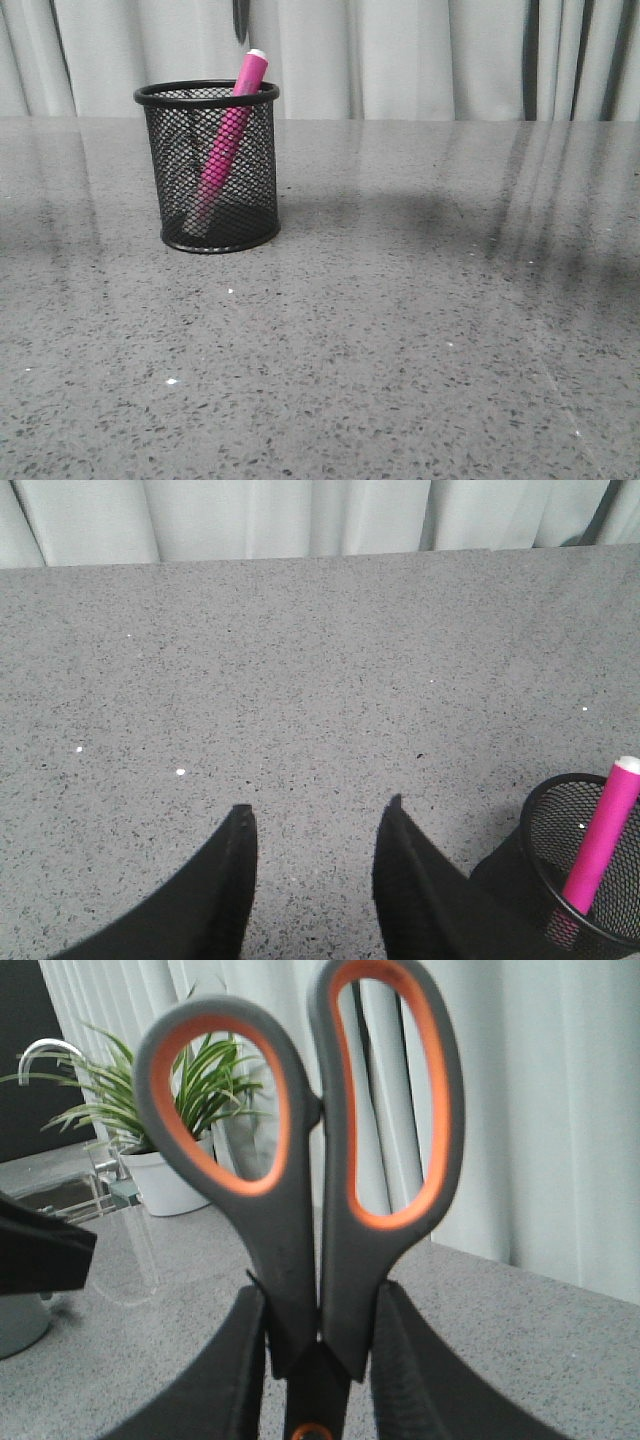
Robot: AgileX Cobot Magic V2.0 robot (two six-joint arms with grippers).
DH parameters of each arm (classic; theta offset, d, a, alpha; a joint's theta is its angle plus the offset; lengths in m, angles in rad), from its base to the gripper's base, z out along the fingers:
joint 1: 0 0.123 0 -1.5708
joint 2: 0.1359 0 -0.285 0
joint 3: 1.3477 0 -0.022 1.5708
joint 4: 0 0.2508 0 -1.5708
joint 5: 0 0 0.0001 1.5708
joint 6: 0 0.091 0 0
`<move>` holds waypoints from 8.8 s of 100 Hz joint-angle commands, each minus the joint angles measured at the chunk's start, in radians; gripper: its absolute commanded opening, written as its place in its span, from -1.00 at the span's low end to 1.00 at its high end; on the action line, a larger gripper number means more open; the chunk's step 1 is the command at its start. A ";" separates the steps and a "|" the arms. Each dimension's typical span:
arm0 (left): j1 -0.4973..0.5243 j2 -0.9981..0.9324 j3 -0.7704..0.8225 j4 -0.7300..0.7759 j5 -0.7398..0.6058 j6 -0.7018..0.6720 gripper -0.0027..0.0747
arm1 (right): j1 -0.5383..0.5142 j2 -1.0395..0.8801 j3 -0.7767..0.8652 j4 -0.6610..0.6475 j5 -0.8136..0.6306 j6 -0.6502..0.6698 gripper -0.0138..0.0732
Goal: Put pen and scissors into bin
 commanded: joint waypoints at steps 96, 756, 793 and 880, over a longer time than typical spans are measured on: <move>0.002 -0.018 -0.026 -0.033 -0.067 -0.011 -0.26 | -0.002 0.105 0.040 -0.126 -0.211 -0.037 -0.85; -0.045 -1.084 1.033 0.579 -0.589 -0.667 -0.99 | -0.627 -1.226 0.979 0.174 0.121 -0.090 -0.86; -0.045 -1.084 1.033 0.579 -0.589 -0.667 -0.99 | -0.625 -1.376 0.940 0.141 0.493 -0.271 -0.86; -0.045 -1.084 1.033 0.579 -0.589 -0.667 -0.99 | -0.621 -1.528 0.982 0.328 0.687 -0.473 -0.86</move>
